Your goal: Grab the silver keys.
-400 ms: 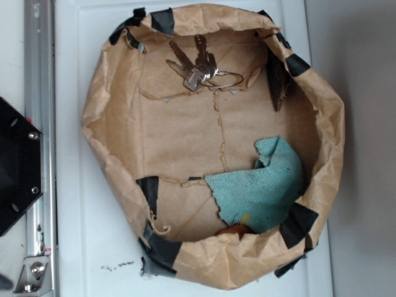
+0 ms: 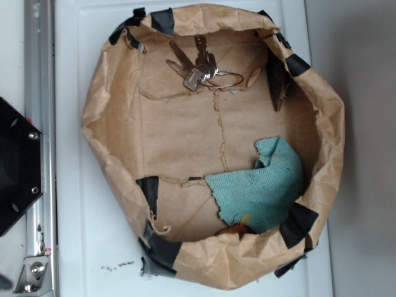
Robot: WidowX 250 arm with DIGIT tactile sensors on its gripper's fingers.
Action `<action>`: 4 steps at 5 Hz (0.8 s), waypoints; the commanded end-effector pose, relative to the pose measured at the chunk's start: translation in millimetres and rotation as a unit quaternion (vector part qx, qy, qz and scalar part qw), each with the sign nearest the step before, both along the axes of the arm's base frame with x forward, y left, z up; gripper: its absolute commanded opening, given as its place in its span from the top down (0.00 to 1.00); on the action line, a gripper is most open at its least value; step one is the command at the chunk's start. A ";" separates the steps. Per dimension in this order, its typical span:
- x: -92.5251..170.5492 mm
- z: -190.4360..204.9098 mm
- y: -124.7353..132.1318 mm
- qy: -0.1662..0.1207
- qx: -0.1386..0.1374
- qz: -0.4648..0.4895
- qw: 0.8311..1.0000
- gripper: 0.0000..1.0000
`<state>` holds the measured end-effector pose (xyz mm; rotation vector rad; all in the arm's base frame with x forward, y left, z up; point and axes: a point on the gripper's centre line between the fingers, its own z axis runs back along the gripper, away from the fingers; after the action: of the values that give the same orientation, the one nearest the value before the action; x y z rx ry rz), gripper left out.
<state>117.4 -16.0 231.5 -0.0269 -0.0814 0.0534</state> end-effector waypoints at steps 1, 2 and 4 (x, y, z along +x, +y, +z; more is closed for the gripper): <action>97.2 -54.7 -5.4 -0.024 0.045 0.070 0.996 0.00; 126.9 -74.5 20.2 -0.047 0.066 0.095 0.992 0.00; 128.8 -94.3 72.8 -0.115 0.056 0.051 0.990 0.00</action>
<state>240.8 48.9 122.6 0.0856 -0.2761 0.1242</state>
